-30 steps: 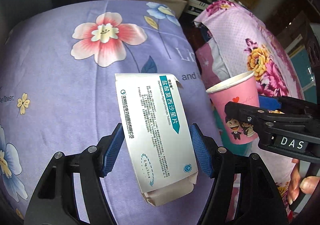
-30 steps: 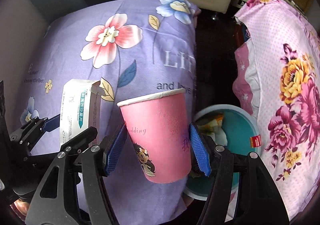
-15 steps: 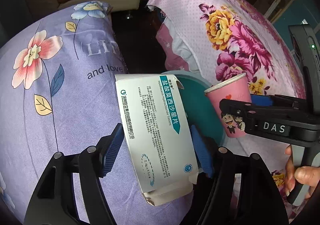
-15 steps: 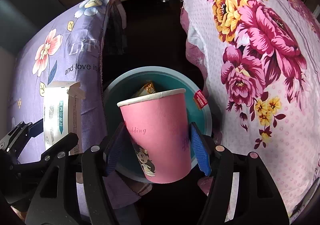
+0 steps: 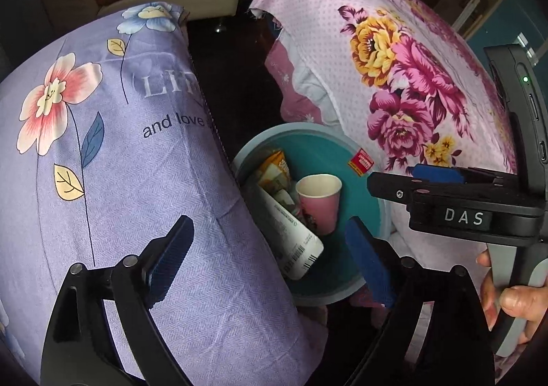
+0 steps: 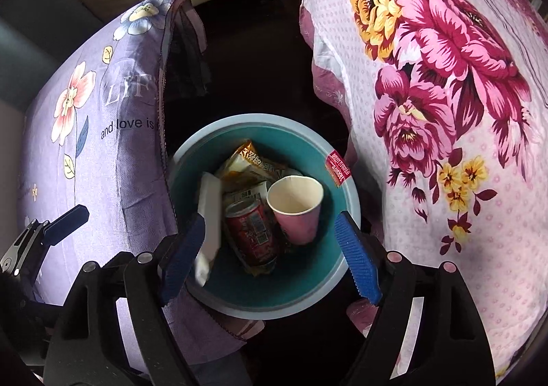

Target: Collect trash

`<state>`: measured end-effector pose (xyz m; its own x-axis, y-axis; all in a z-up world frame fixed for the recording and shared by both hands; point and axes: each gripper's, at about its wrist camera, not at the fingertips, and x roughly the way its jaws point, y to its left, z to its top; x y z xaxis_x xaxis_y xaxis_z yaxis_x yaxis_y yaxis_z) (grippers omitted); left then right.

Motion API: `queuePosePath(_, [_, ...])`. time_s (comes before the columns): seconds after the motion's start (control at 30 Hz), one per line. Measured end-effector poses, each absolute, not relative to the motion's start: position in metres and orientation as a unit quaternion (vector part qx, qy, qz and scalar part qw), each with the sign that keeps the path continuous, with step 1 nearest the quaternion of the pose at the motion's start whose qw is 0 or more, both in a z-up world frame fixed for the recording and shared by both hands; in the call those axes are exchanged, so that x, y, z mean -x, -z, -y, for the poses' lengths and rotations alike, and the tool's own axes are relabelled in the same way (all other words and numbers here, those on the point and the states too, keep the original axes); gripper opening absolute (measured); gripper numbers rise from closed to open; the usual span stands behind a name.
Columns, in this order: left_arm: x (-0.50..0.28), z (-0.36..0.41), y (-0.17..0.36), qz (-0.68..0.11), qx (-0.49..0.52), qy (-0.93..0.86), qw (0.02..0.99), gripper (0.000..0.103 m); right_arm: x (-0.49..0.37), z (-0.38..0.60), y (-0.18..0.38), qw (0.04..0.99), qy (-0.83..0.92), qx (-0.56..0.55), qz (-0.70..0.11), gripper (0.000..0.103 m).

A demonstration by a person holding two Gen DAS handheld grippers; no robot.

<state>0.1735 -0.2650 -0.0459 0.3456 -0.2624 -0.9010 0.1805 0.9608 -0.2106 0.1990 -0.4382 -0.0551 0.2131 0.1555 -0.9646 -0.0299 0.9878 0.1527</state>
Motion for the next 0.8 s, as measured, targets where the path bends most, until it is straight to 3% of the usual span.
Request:
queuePosePath(0.23, [-0.159, 0.246, 0.037, -0.546, 0.039, 0.128, 0.827, 0.093, -0.178, 0.434, 0.043, 0.785, -0.050, -0.059, -0.614, 0.083])
queuePosePath(0.8, [-0.110, 0.198, -0.002, -0.504, 0.014, 0.096, 0.858, 0.096, -0.098, 0.403, 0.014, 0.808, -0.037, -0.050, -0.587, 0.091])
